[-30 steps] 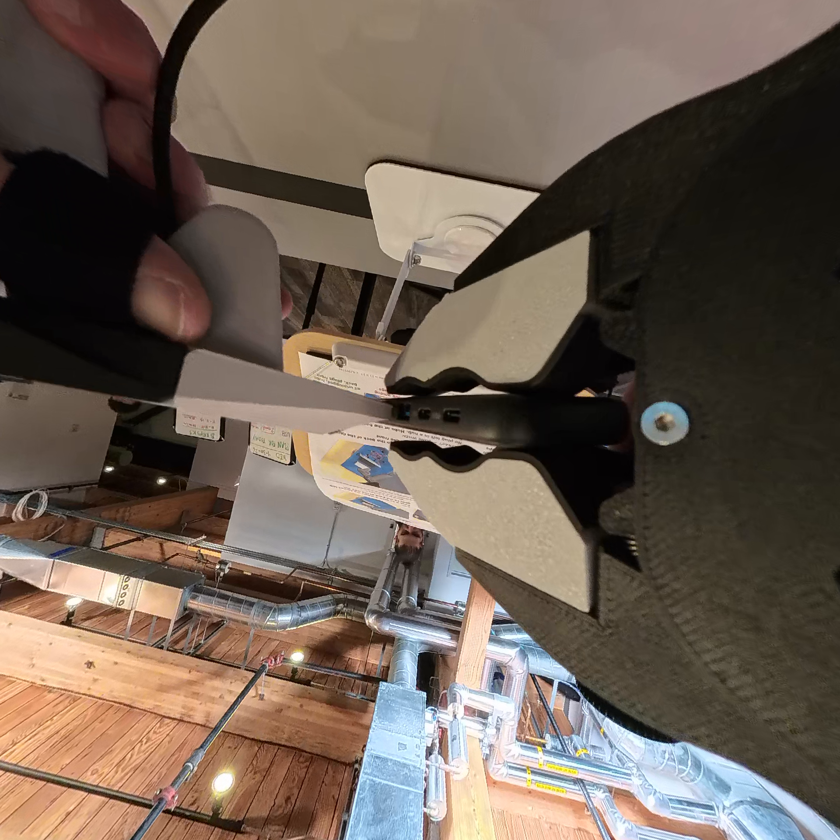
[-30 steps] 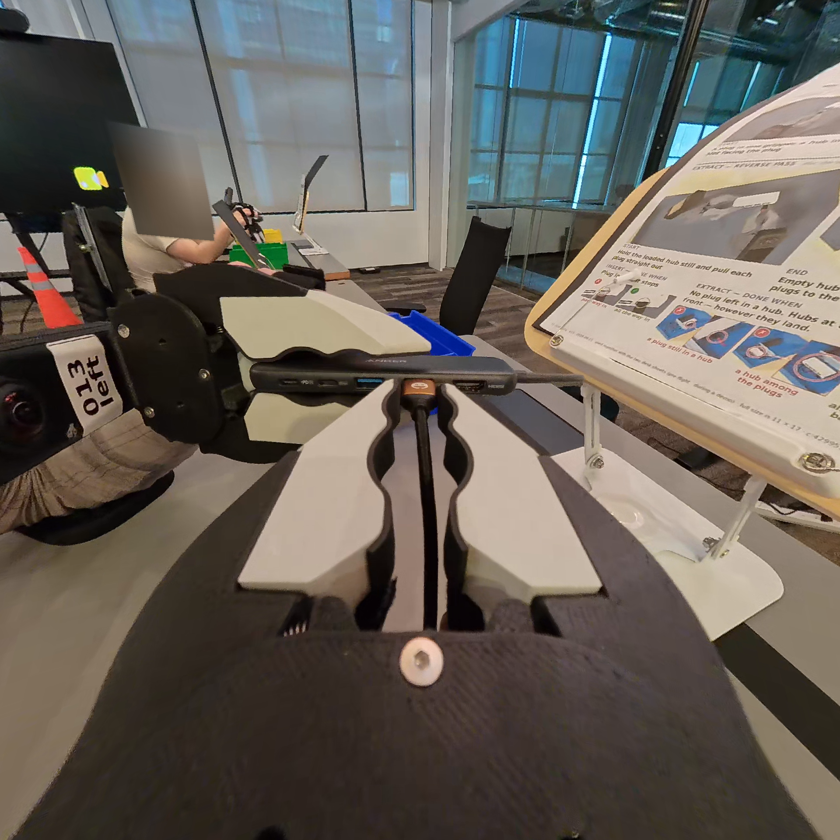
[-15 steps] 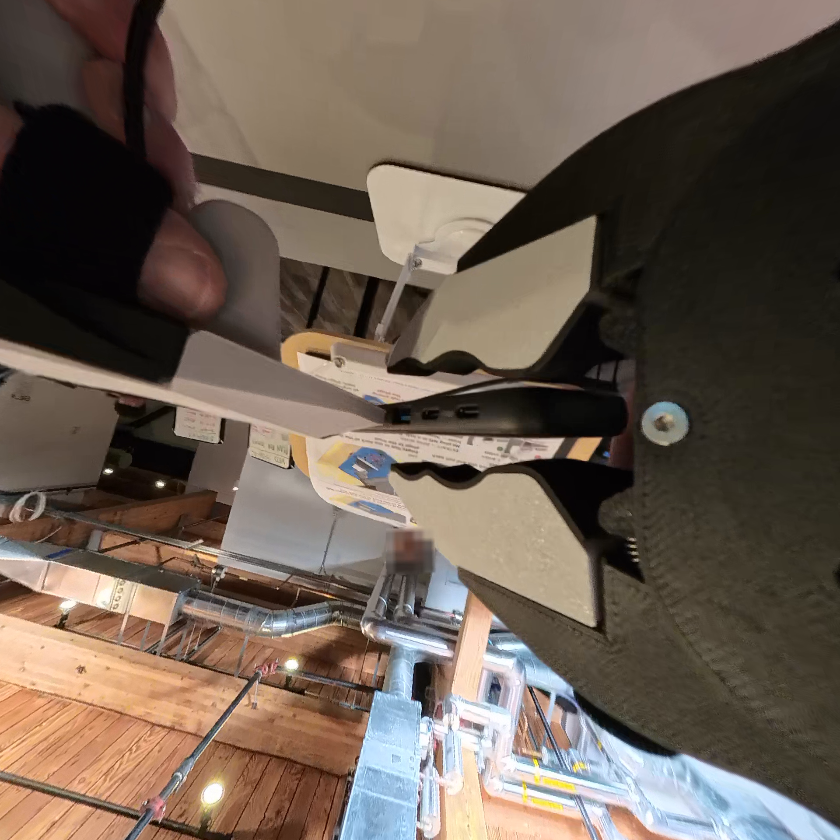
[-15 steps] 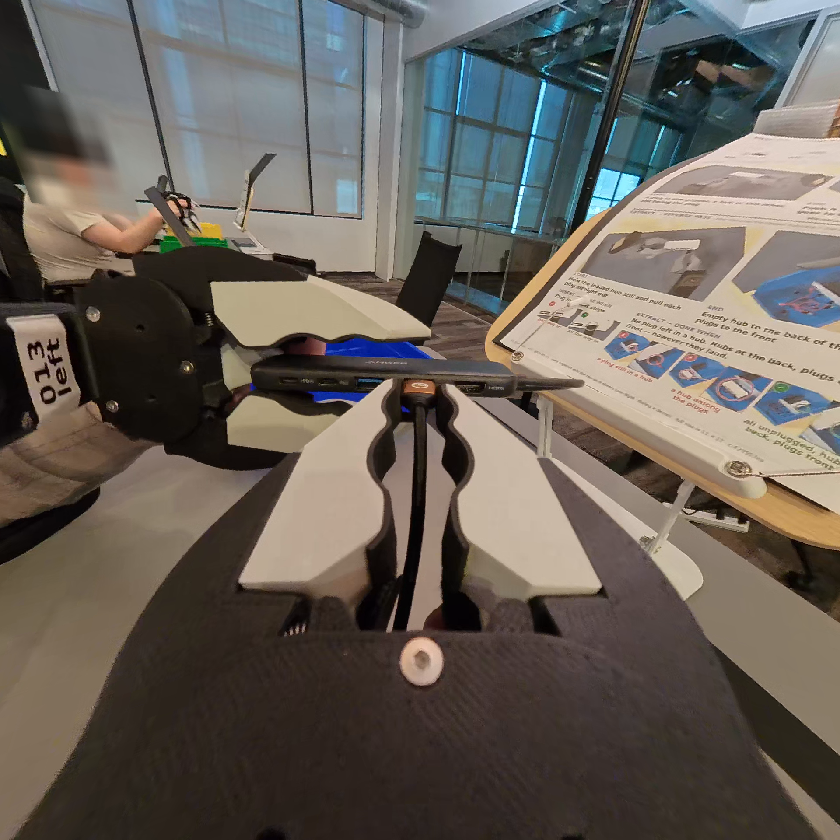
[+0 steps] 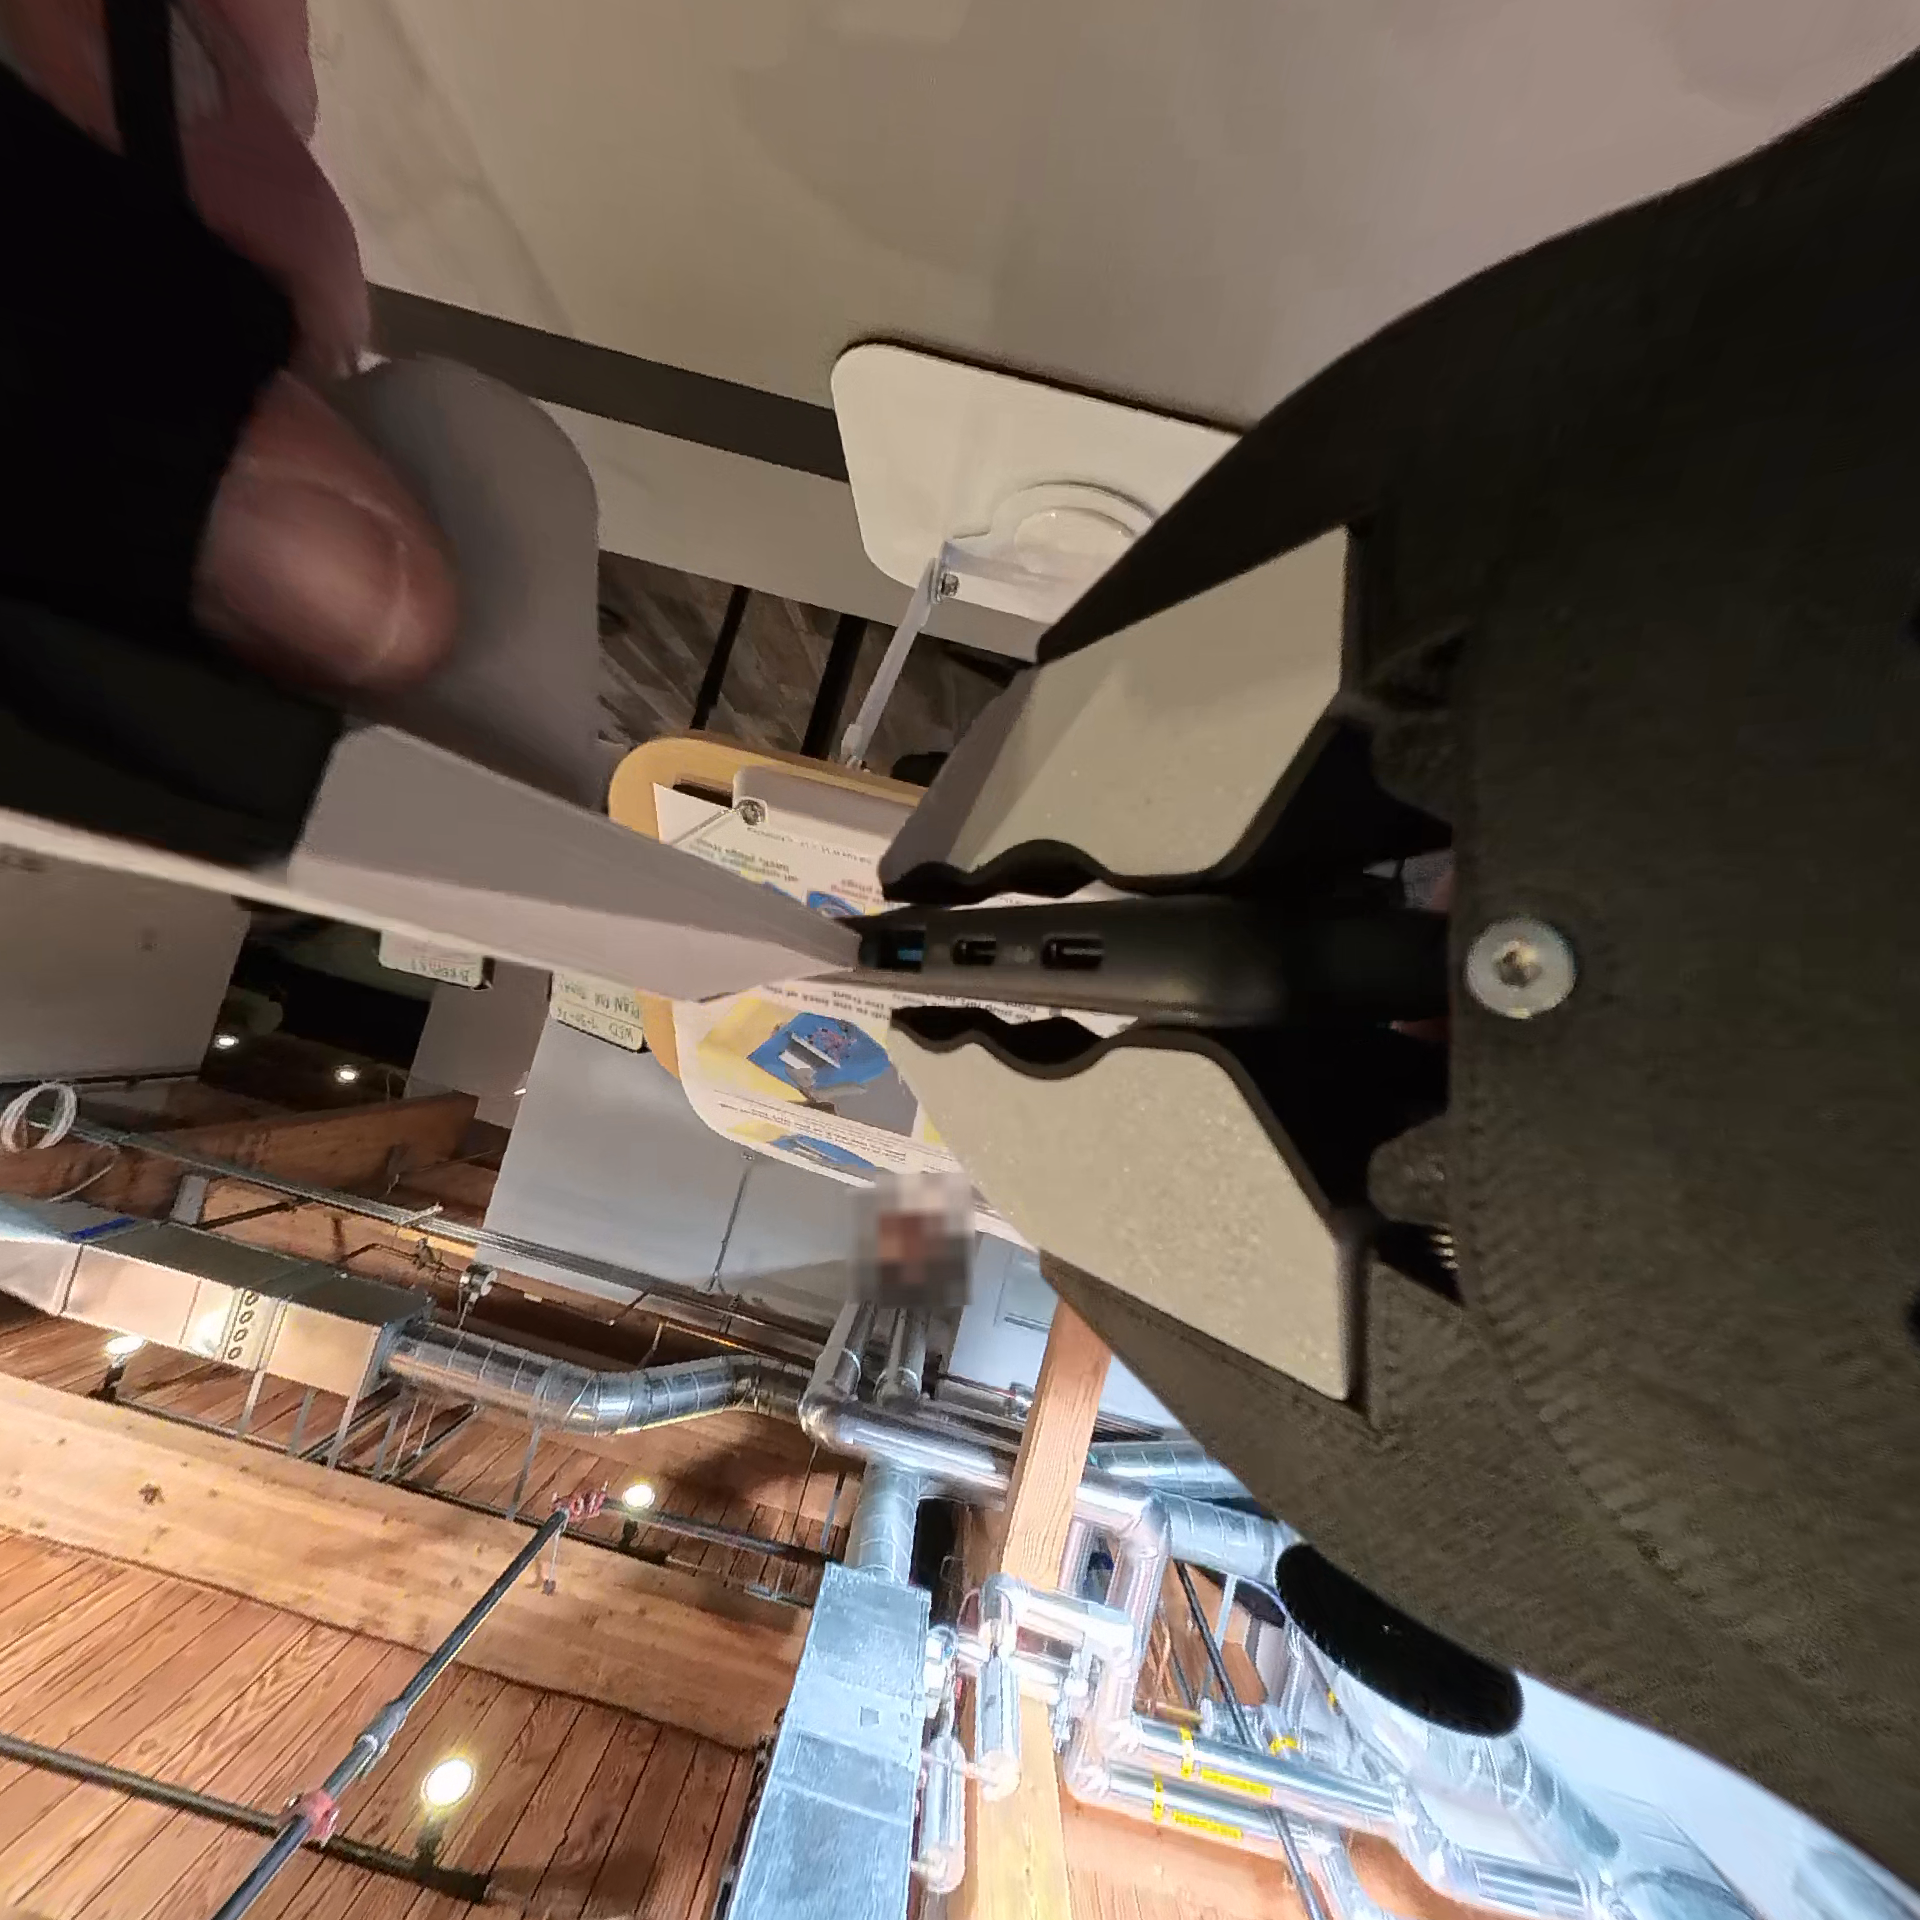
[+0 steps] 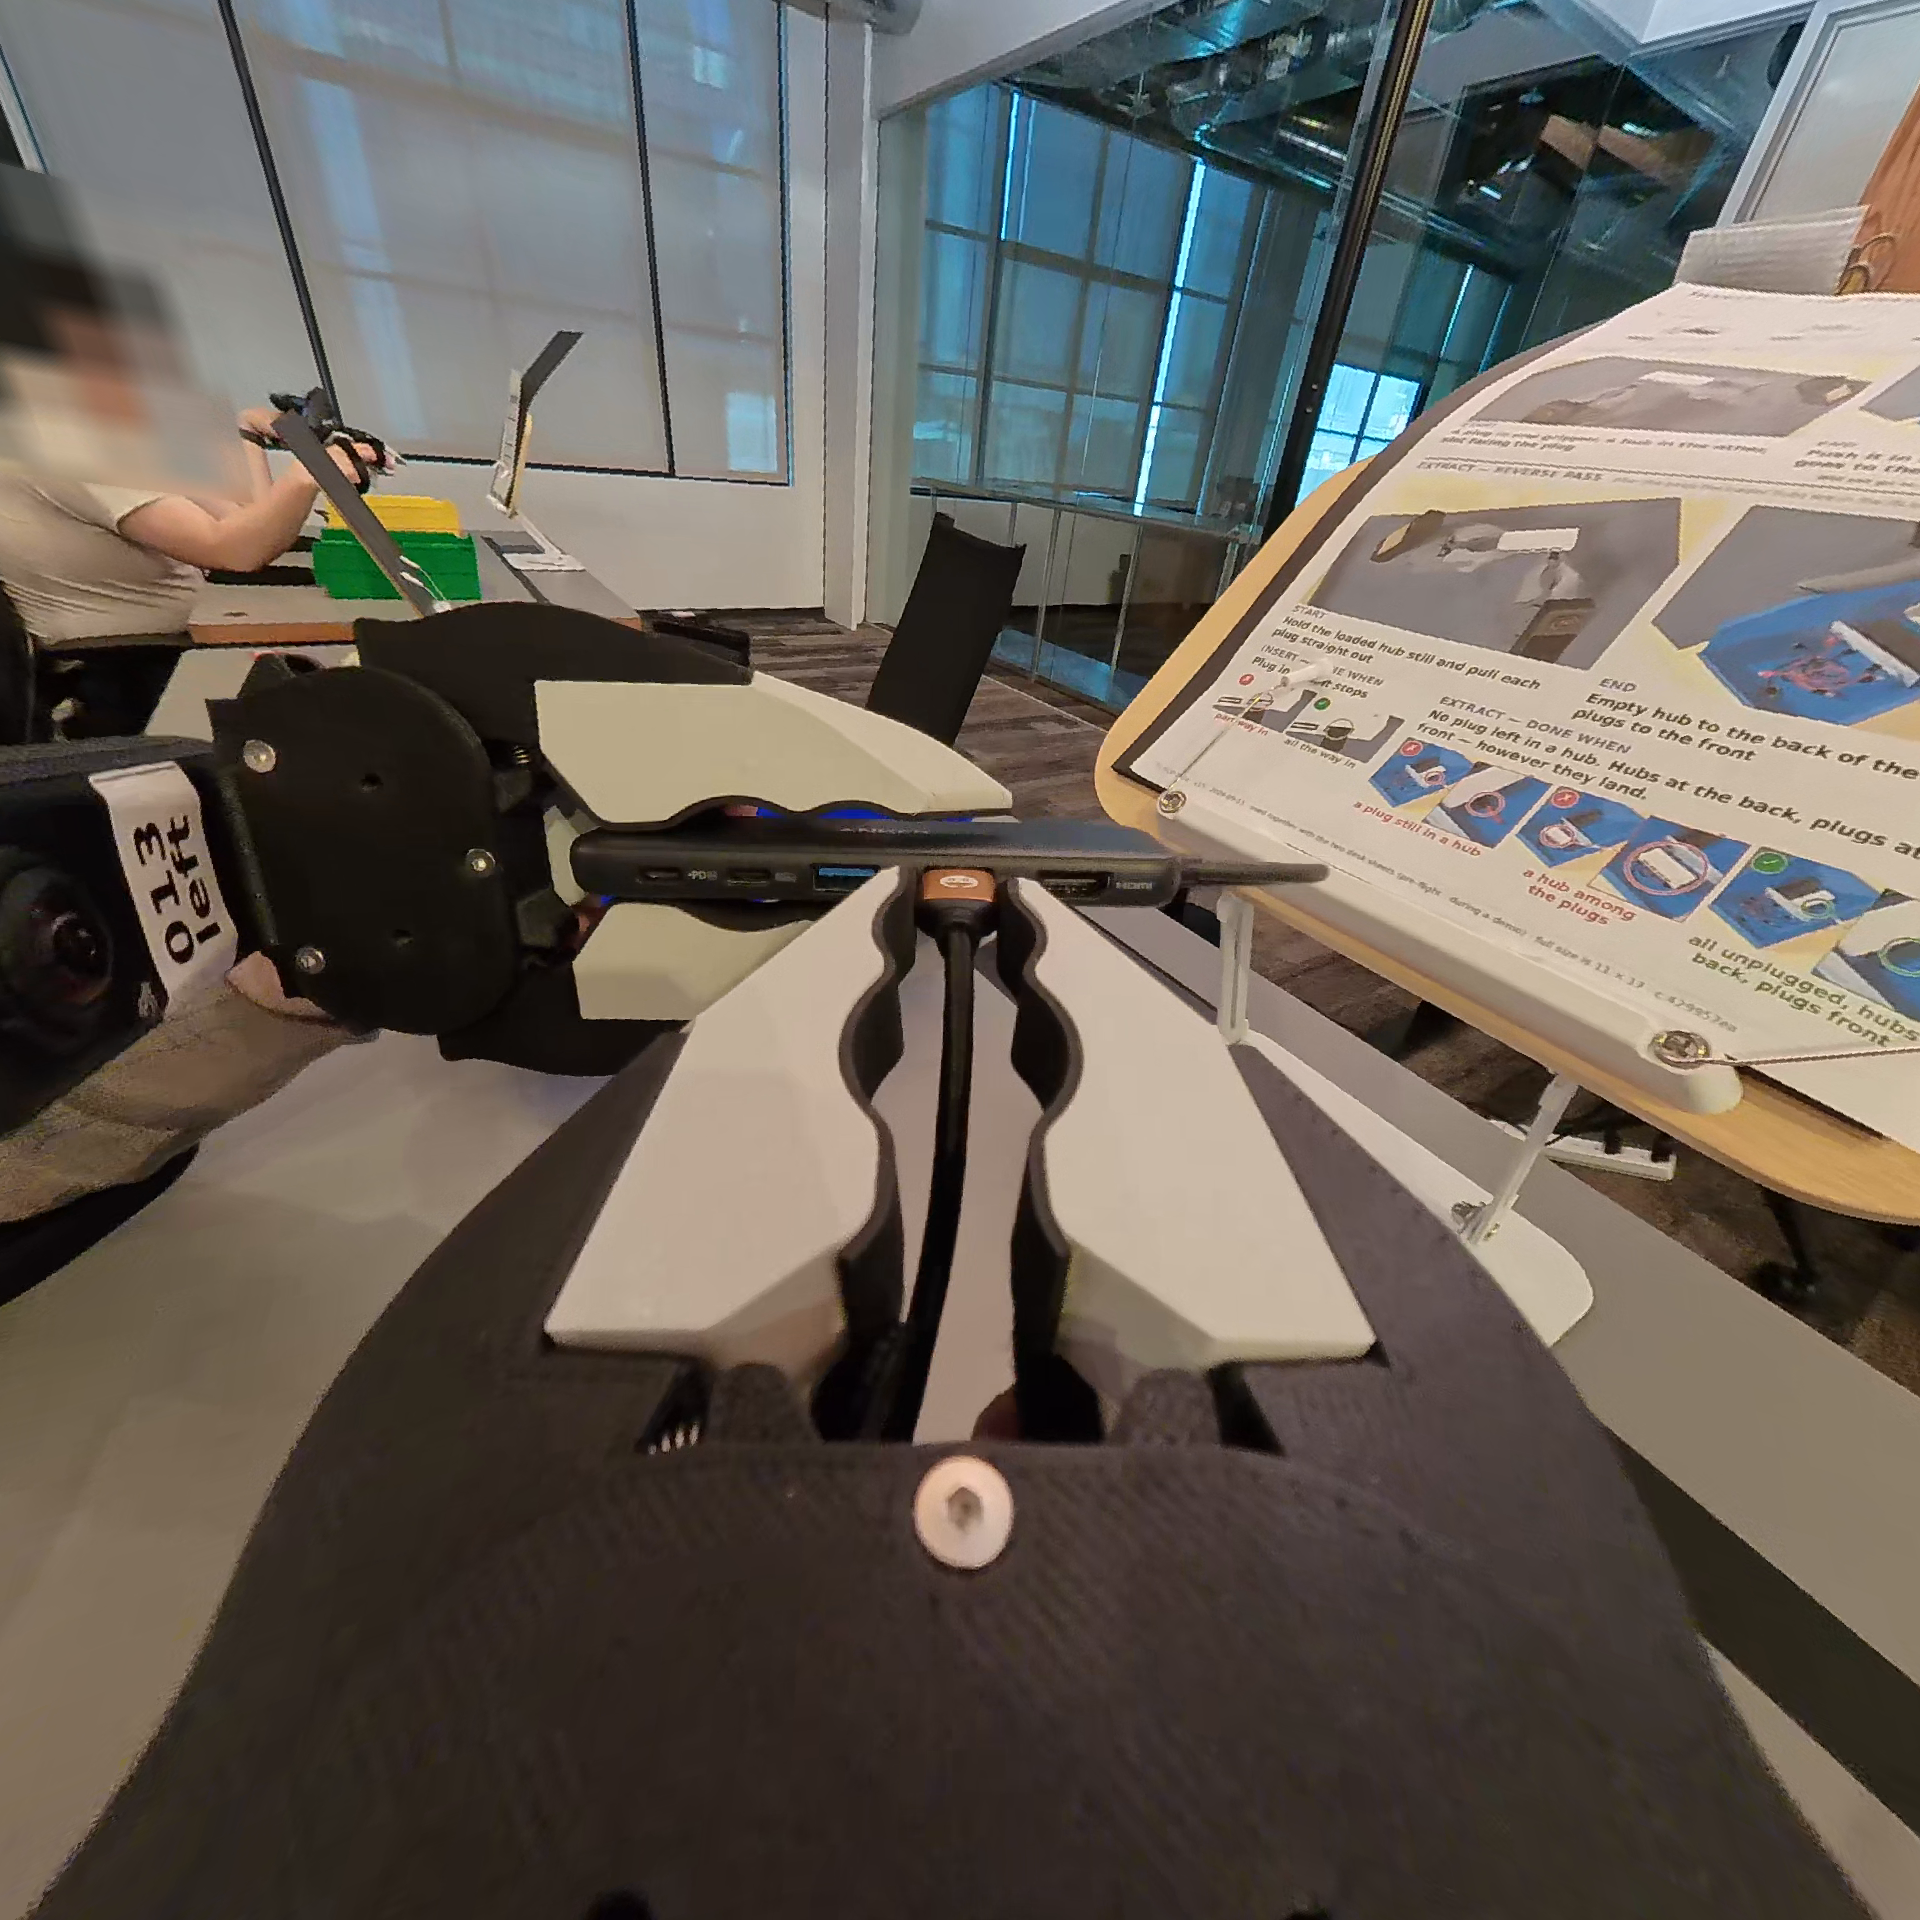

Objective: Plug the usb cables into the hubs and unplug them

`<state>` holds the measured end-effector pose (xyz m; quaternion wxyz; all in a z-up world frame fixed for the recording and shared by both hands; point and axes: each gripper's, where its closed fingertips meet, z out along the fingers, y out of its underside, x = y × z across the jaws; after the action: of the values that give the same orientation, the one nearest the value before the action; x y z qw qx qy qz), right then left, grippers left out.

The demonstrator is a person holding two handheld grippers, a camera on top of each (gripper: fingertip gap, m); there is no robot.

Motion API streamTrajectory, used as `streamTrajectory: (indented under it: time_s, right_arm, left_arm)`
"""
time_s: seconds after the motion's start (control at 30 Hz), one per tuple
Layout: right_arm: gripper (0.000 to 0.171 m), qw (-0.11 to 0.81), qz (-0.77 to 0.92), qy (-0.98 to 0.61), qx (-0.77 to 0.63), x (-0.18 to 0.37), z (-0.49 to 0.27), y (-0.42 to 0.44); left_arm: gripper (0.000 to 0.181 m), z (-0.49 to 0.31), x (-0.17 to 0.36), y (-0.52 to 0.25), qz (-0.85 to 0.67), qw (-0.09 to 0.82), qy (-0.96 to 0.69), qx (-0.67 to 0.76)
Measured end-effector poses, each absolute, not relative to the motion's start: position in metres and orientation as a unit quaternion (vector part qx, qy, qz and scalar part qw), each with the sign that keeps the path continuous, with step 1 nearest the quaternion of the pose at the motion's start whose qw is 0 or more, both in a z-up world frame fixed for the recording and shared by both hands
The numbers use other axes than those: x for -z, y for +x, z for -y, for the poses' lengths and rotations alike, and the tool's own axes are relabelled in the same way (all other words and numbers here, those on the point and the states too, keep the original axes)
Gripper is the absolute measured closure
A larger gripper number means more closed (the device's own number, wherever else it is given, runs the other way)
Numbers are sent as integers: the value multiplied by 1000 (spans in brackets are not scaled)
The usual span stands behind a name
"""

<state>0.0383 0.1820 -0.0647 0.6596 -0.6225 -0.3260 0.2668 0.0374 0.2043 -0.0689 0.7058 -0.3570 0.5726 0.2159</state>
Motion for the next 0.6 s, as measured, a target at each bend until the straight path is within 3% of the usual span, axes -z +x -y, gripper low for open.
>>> streamTrajectory:
  time_s: [0.6]
  right_arm:
    - [159, 673, 322, -643, -170, 82, -190, 30]
  left_arm:
    - [162, -211, 89, 36, -595, 724, -316, -149]
